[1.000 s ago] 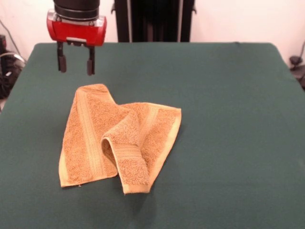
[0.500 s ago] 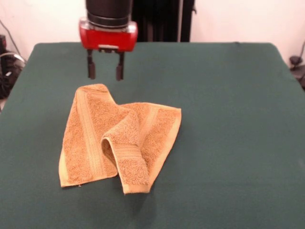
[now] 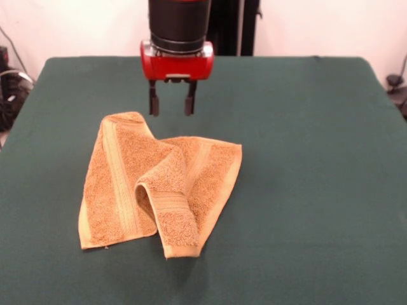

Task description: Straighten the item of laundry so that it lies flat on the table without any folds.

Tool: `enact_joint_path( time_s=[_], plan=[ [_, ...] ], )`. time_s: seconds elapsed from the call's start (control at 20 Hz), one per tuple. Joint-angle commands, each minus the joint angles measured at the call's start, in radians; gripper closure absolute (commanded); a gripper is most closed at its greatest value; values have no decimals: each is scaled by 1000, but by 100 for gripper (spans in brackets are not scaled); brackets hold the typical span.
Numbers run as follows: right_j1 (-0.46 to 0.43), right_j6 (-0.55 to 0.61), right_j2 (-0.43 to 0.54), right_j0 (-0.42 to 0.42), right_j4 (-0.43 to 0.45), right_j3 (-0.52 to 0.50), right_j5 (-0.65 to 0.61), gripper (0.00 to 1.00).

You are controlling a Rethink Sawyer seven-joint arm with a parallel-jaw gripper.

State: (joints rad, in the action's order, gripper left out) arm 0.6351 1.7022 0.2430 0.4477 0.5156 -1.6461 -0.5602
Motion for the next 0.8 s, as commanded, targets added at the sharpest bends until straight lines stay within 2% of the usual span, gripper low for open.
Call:
enact_joint_path(
  time_s=[0.05, 0.35, 0.8],
  plan=[
    [-75, 84, -1, -26, 6, 0, 26, 0],
    [-76, 100, -20, -53, 15, 11, 18, 0],
    [-112, 151, -31, -122, -33, 47, 6, 0]
  ],
)
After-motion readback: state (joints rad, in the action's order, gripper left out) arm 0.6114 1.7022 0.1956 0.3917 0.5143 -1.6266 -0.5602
